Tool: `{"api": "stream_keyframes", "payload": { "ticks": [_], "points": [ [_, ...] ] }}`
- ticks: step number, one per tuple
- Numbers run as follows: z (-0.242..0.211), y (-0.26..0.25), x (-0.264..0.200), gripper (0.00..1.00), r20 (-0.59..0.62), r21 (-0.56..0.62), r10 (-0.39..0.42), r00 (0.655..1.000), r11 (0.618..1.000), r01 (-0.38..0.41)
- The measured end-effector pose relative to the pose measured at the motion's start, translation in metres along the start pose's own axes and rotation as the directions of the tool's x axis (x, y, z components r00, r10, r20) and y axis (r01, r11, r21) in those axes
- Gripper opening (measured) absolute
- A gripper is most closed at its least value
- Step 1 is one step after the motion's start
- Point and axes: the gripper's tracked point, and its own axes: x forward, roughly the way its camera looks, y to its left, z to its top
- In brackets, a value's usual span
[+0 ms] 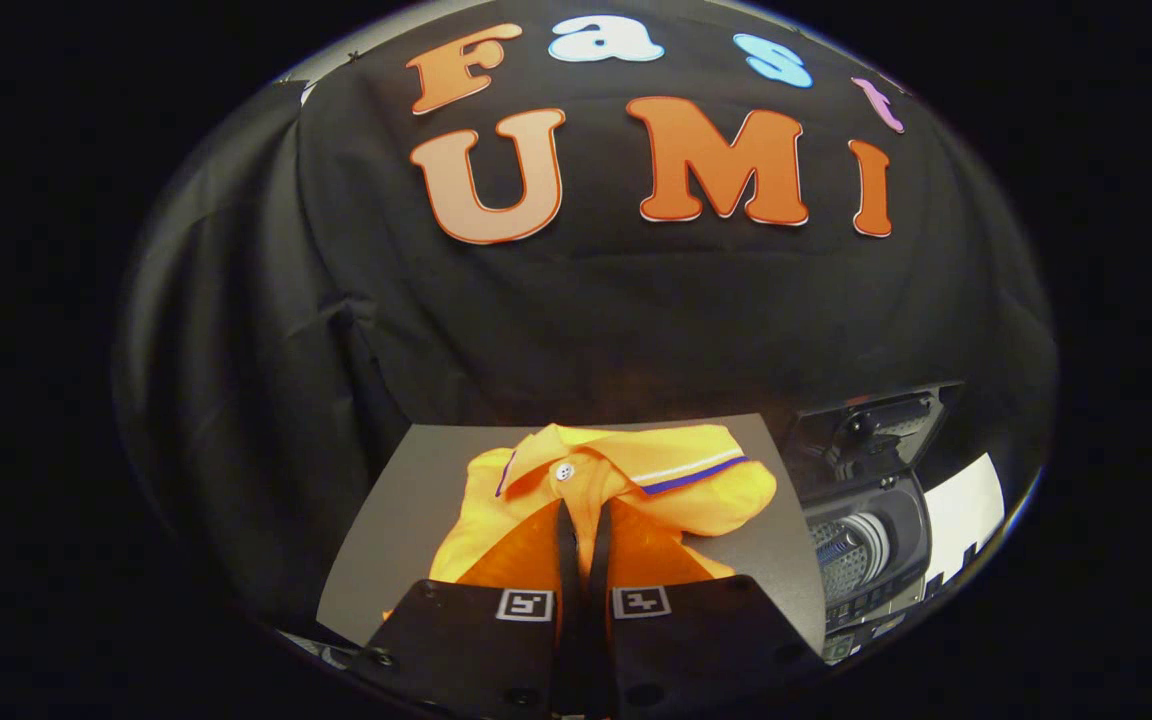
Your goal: Put the clothes into the washing machine and then close the washing machine lid.
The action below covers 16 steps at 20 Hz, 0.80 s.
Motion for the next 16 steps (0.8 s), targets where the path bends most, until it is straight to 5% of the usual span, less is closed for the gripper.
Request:
{"api": "stream_keyframes", "payload": {
  "ticks": [7, 16],
  "points": [
    [0.032, -0.07, -0.054, 0.08, 0.108, 0.066, 0.009, 0.994, 0.998, -0.017],
    [0.06, -0.224, -0.127, 0.08, 0.197, 0.115, -0.021, 0.98, 0.993, -0.002]
  ]
}}
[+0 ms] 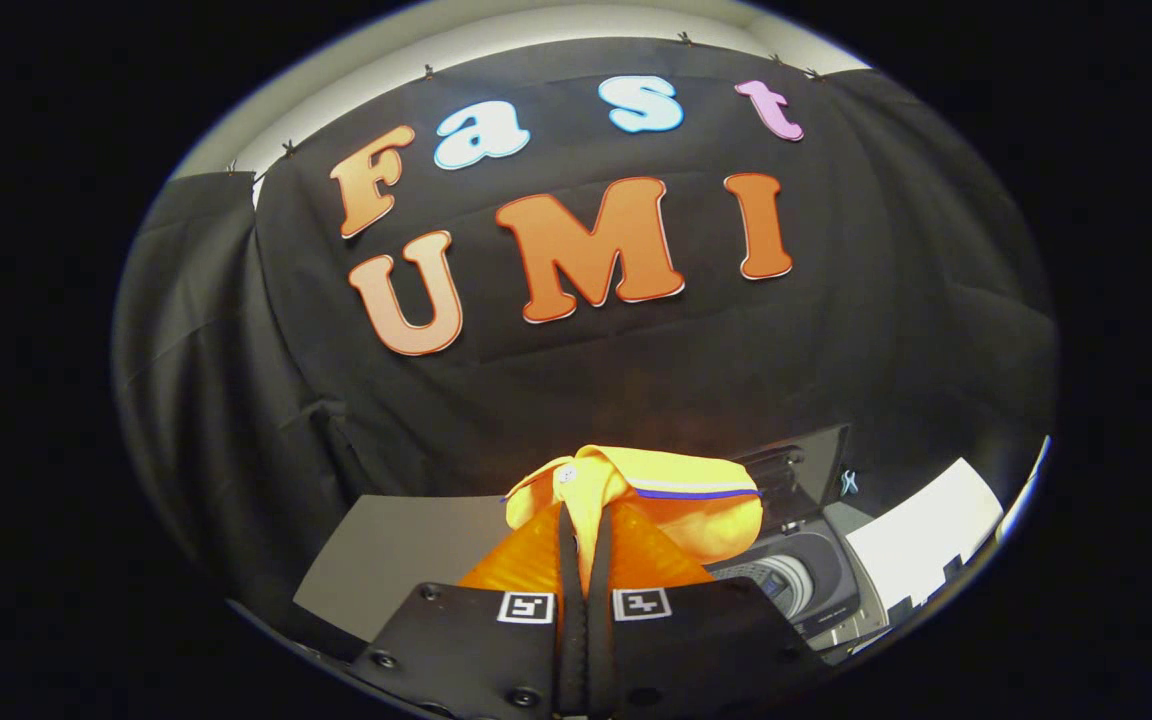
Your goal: Put the clothes into the washing machine and then close the washing machine lid.
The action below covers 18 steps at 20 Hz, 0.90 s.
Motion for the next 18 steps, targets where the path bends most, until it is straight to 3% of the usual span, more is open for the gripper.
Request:
{"api": "stream_keyframes", "payload": {
  "ticks": [7, 18],
  "points": [
    [-0.036, -0.105, 0.021, 0.08, -0.082, 0.03, 0.008, 0.997, 1.0, -0.005],
    [-0.199, -0.19, 0.126, 0.08, -0.346, 0.118, 0.013, 0.938, 0.993, 0.029]
  ]
}}
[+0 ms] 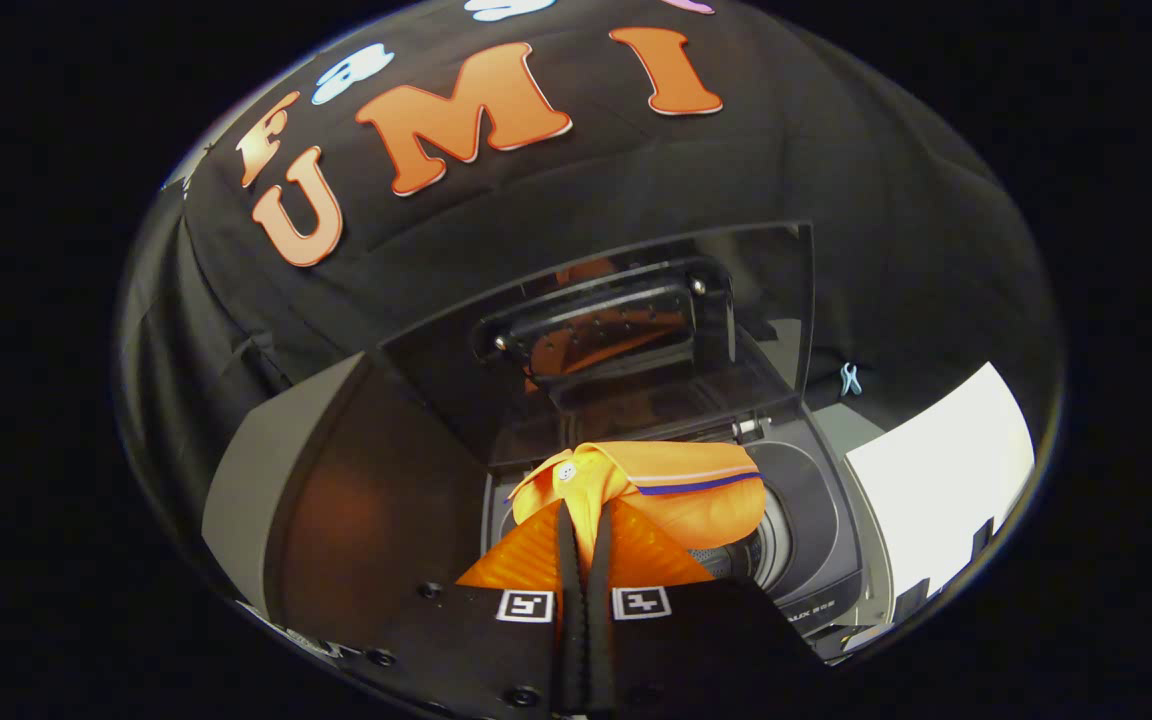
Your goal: Put the clothes into the washing machine and then close the washing machine lid.
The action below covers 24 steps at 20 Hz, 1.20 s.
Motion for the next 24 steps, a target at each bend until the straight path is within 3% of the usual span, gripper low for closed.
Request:
{"api": "stream_keyframes", "payload": {
  "ticks": [10, 20, 24],
  "points": [
    [-0.032, -0.032, 0.074, 0.08, -0.096, 0.003, -0.026, 0.995, 1.0, 0.026],
    [-0.083, -0.071, 0.135, 0.08, -0.224, -0.09, -0.129, 0.966, 0.99, 0.111],
    [-0.094, -0.07, 0.149, 0.08, -0.236, -0.134, -0.125, 0.964, 0.986, 0.095]
  ]
}}
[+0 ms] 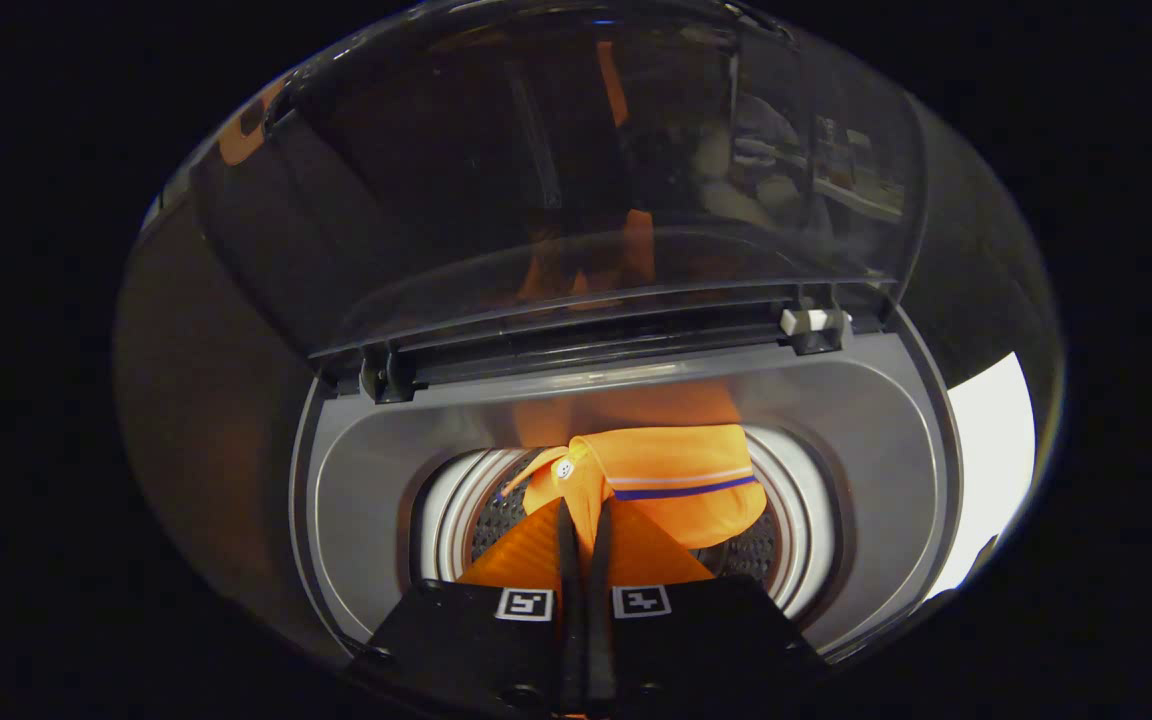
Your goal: Put the clothes into the washing machine and then close the washing machine lid.
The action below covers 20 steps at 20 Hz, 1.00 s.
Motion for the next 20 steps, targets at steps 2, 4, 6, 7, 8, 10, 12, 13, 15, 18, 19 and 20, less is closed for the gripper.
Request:
{"api": "stream_keyframes", "payload": {
  "ticks": [2, 4, 6, 7, 8, 10, 12, 13, 15, 18, 19, 20],
  "points": [
    [-0.003, -0.003, 0.005, 0.08, -0.007, -0.02, -0.013, 1.0, 1.0, 0.013],
    [-0.007, -0.003, 0.009, 0.08, -0.015, -0.018, -0.018, 1.0, 1.0, 0.017],
    [-0.01, -0.003, 0.012, 0.08, -0.026, -0.008, -0.014, 1.0, 1.0, 0.014],
    [-0.013, -0.003, 0.015, 0.09, -0.035, -0.013, -0.014, 0.999, 1.0, 0.014],
    [-0.017, -0.005, 0.017, 0.13, -0.047, -0.019, -0.018, 0.999, 1.0, 0.017],
    [-0.024, -0.008, 0.019, 0.19, -0.069, -0.001, -0.039, 0.997, 0.999, 0.039],
    [-0.019, -0.01, 0.018, 0.32, -0.037, 0.033, -0.039, 0.999, 0.999, 0.04],
    [-0.02, -0.011, 0.018, 0.43, -0.034, 0.036, -0.037, 0.999, 0.999, 0.038],
    [-0.023, -0.016, 0.013, 0.66, -0.045, 0.023, -0.048, 0.998, 0.999, 0.049],
    [-0.022, -0.016, 0.006, 1.0, -0.027, 0.004, -0.058, 0.998, 0.998, 0.058],
    [-0.022, -0.016, 0.004, 1.0, -0.024, 0.002, -0.059, 0.998, 0.998, 0.059],
    [-0.022, -0.017, 0.002, 1.0, -0.021, -0.002, -0.062, 0.998, 0.998, 0.062]
  ]
}}
